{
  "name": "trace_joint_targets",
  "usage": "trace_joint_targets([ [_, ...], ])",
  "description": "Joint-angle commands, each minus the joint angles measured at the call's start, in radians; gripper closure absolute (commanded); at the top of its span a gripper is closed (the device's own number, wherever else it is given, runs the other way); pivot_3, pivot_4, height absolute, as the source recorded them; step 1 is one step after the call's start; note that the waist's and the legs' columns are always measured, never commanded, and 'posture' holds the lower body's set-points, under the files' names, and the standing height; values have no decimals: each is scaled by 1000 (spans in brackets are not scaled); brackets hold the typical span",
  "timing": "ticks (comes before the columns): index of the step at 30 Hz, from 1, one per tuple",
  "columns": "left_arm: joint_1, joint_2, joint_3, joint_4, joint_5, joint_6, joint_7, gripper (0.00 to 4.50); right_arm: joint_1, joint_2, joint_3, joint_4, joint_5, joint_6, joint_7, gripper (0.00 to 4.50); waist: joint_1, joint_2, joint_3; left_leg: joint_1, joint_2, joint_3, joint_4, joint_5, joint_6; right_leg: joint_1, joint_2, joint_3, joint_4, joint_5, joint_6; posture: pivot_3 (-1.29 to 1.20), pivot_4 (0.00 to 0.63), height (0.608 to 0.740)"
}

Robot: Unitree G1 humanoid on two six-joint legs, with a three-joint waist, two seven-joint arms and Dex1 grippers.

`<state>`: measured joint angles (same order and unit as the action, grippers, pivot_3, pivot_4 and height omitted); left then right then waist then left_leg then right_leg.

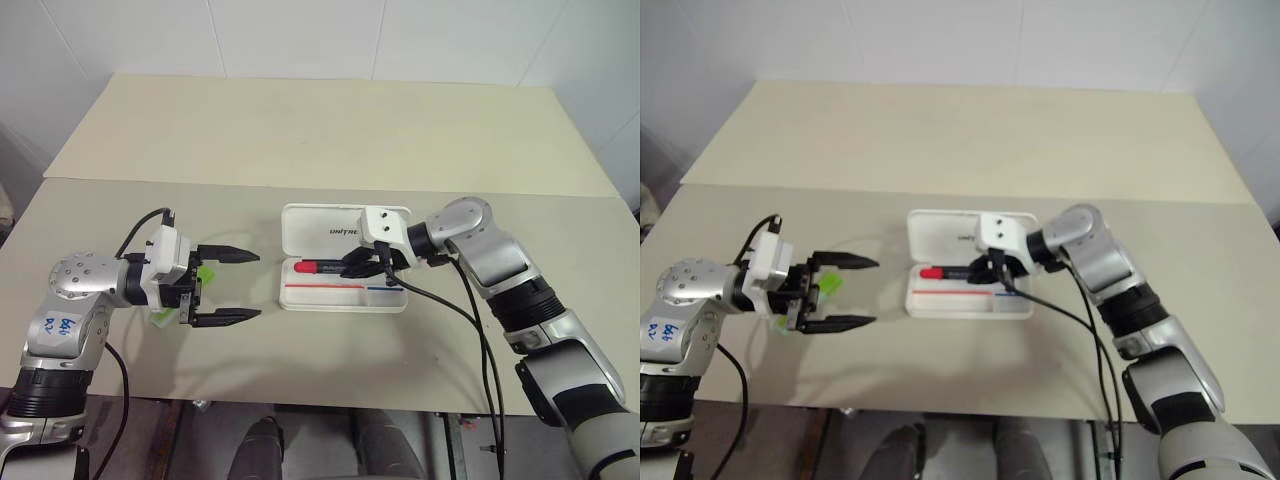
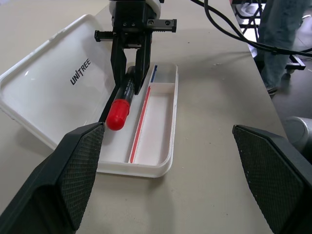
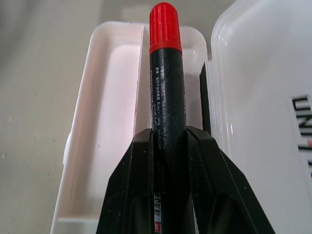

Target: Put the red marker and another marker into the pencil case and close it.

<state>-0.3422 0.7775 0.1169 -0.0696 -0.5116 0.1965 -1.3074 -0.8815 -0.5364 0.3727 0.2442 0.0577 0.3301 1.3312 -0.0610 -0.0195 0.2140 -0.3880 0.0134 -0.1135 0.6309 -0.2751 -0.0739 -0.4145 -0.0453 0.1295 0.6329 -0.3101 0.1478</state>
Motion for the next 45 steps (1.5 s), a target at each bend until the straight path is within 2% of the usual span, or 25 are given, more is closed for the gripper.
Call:
trace_joint_targets([
  [1,-15,7,22,-31,-20,-3,7,0,-25,-9,-26,-6,7,-12,3,2574,0,0,0,0,0,0,0,0,0,0,0,0,0,0,0,0,150,740],
  [8,-38,2,15,-17,-14,-14,7,0,-34,-9,-45,-5,19,-10,-3,66,1,0,0,0,0,0,1,0,-1,0,0,0,1,0,0,0,150,740],
  [13,-45,5,13,-13,-6,-15,8,0,-31,6,-98,-67,143,50,70,19,0,0,0,0,0,0,0,1,-2,0,0,0,1,0,0,0,150,740],
  [20,-15,54,12,-15,80,12,74,0,51,-38,-132,-205,289,86,172,19,2,0,0,0,0,0,1,1,-2,0,0,0,2,0,0,0,150,740],
  [29,146,130,102,-97,184,215,337,0,166,-67,-298,-344,423,66,91,19,2,0,0,1,0,-1,0,1,-1,0,0,0,3,0,0,0,150,740],
  [35,252,105,195,-216,187,452,527,0,165,-117,-442,-336,499,39,72,19,5,0,0,1,0,-1,0,1,-1,0,0,0,4,0,0,0,150,740],
  [38,290,97,206,-251,182,542,577,0,190,-155,-458,-368,522,54,76,19,6,0,0,1,0,-1,0,1,-1,0,0,0,4,0,-1,0,150,740],
  [45,328,111,202,-251,190,592,601,0,234,-218,-457,-423,536,73,60,19,5,-1,0,1,0,-1,0,1,-2,1,0,0,4,0,-1,0,150,740],
])
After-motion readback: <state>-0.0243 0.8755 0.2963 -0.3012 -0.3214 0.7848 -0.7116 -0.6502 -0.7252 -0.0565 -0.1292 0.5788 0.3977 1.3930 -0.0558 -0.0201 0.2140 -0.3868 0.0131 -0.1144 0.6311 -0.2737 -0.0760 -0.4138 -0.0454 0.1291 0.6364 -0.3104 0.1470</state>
